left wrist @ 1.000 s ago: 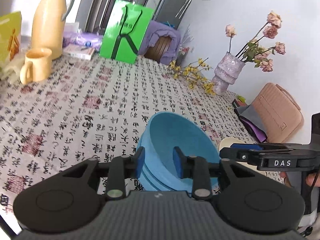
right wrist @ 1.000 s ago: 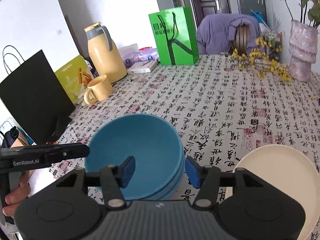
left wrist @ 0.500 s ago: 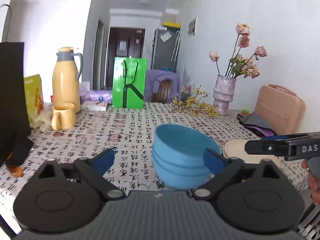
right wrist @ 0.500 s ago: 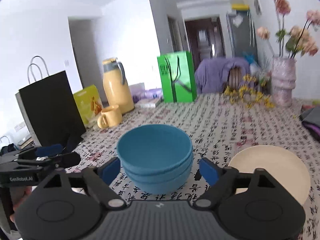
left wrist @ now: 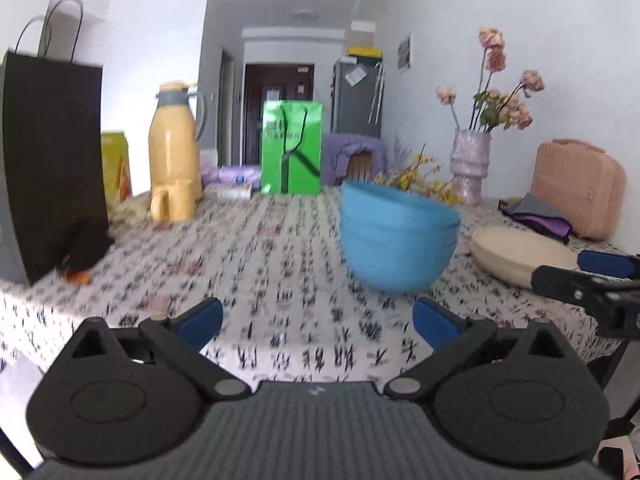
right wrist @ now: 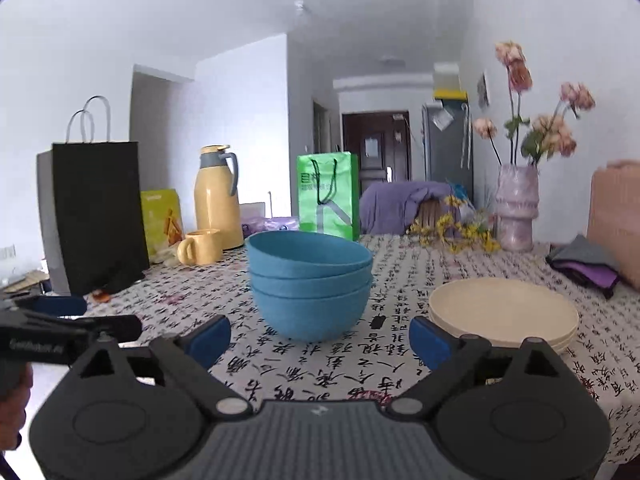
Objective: Organize plates and bowls
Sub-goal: 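Withdraw both grippers from the stack of three blue bowls, then move both grippers to the bowl stack and grip its rim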
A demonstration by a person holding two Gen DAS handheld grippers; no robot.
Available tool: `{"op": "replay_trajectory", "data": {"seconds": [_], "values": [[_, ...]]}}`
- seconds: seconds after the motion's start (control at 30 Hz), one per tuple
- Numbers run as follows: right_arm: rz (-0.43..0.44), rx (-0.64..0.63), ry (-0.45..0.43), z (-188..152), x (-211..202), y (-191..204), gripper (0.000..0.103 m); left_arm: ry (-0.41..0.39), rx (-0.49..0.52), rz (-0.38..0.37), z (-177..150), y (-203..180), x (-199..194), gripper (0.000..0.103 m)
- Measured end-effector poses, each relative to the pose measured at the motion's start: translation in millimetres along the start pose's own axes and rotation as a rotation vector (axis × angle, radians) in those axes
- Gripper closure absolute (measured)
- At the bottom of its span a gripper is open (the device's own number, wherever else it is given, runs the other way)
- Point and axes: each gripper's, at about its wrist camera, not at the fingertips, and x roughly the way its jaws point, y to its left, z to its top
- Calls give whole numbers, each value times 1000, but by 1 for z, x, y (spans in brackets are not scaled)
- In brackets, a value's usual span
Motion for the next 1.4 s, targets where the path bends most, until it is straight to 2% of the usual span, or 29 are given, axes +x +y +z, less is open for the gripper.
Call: {"op": "replay_trajectory", "data": {"seconds": [0.27,0.63,0.87,1.03,1.1,1.2,1.4], "values": [[18,-51,-41,-8,-6,18,5,3,0,9,-1,3,1,0],[5,-19,-32,-9,-2,14,2,-7,-5,11,6,2,3,0],[3,0,-19,6,21,1,2,18,-33,2,26,2,26,0],[9,46,5,22,46,-16,2,39,-74,-35,54,8,54,0],[19,78,24,31,59,-25,2,62,-123,-83,68,13,68,0],[44,131,62,43,83,-39,2,143,-249,-182,89,25,102,0],[93,321,167,62,144,-73,5,274,-350,-261,111,31,171,6]]}}
